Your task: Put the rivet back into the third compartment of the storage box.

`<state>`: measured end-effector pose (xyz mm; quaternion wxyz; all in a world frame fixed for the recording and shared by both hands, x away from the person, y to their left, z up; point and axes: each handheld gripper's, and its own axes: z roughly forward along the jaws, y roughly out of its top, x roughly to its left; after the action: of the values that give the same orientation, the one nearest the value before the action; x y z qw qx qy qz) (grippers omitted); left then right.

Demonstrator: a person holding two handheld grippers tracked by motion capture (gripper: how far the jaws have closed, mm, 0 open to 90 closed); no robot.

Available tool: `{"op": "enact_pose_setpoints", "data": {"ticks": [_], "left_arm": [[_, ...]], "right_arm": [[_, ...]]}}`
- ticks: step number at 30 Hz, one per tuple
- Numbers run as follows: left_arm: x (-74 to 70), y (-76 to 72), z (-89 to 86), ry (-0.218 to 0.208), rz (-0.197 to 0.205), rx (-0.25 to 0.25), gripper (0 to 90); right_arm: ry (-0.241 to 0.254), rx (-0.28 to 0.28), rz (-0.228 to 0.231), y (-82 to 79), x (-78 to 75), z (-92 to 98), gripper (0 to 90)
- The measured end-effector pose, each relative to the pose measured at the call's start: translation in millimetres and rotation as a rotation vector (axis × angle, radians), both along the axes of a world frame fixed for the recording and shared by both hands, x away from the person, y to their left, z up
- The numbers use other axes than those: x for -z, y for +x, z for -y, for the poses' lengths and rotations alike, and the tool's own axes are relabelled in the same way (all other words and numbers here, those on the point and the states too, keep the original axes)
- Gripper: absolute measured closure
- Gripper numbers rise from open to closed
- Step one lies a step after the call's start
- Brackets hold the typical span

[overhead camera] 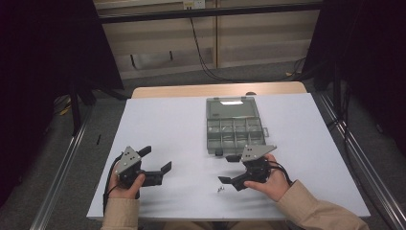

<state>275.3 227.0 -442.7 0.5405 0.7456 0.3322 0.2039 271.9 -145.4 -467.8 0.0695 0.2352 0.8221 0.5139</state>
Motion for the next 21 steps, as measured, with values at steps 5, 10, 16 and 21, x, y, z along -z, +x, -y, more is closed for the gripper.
{"op": "enact_pose_setpoints", "data": {"ticks": [5, 10, 16, 21], "left_arm": [[-0.5, -1.2, -0.4, 0.008, 0.001, -0.004, 4.4], [-0.8, -1.8, -1.3, 0.005, 0.0, -0.009, 4.3], [-0.6, -1.6, -0.5, 0.005, 0.001, -0.007, 4.3], [-0.9, -1.6, -1.3, 0.007, 0.002, -0.01, 4.4]], "right_arm": [[-0.009, -0.012, -0.015, -3.1, 1.1, -5.0, 23.4], [-0.035, -0.032, -0.026, -5.9, 3.2, -8.0, 27.5], [-0.064, -0.032, -0.03, -7.8, 4.7, -9.2, 33.4], [-0.086, -0.038, -0.05, -9.8, 5.1, -9.0, 43.9]]}}
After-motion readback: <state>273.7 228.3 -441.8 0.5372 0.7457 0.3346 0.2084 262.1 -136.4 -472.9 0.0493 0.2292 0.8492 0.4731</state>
